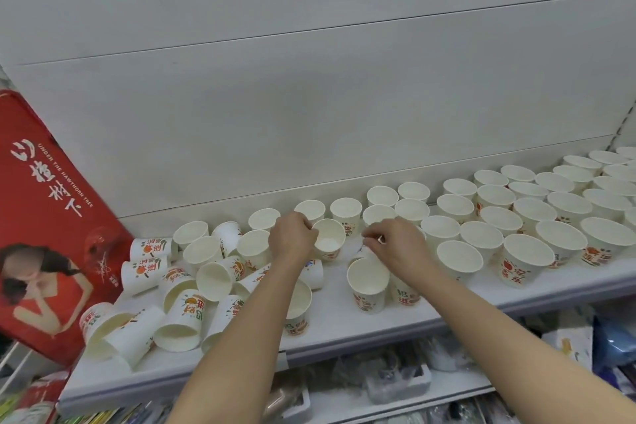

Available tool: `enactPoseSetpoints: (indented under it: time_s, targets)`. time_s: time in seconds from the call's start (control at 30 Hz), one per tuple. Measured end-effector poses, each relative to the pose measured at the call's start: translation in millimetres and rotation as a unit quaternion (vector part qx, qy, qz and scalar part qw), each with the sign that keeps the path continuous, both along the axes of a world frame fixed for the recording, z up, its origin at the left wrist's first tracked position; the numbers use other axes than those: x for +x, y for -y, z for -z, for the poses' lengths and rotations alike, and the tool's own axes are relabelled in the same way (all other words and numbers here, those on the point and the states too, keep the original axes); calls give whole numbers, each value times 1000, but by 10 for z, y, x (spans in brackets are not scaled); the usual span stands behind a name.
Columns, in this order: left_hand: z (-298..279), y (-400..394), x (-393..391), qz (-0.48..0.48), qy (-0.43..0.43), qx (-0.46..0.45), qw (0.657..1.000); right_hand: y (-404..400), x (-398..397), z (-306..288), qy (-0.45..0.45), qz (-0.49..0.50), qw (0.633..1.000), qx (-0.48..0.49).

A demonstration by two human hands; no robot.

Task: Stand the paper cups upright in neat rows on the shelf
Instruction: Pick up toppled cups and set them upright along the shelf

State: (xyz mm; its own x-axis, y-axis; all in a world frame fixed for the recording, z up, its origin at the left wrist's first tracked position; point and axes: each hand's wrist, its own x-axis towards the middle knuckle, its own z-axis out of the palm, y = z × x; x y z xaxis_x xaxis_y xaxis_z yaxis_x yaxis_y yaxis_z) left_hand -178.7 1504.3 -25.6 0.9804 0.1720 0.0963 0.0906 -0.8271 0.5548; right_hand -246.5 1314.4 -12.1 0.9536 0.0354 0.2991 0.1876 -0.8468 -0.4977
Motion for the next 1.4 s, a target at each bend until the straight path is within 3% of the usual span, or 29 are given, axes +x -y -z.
enactPoseSetpoints:
  time_s: [0.17, 0.53, 0.8, 1.1, 1.2, 1.3, 1.4]
  targets:
    - [-5, 10, -1, -3, -3, -5, 1000, -83, 306, -206, -155, -12, 972, -178]
    - [13, 72, -16, -10, 8, -28, 1000, -153, 436, -201, -171, -61, 950, -255]
    - [15, -10, -61, -25, 9, -43, 999, -82, 474, -151, -49, -6, 971, -235]
    - [-208, -441, -519, -5, 28, -29, 999, 7, 413, -12, -37, 20, 982, -186]
    - [-273, -553, -949, 21, 70, -37, 997, 151, 123, -22, 46, 18, 993, -107]
    - [-196, -603, -1440, 83, 121, 18, 989, 370, -377, 119, 195, -37, 980, -32]
    - [47, -584, -1631, 116, 111, 105, 981, 622, -747, 418, 220, -43, 974, -42]
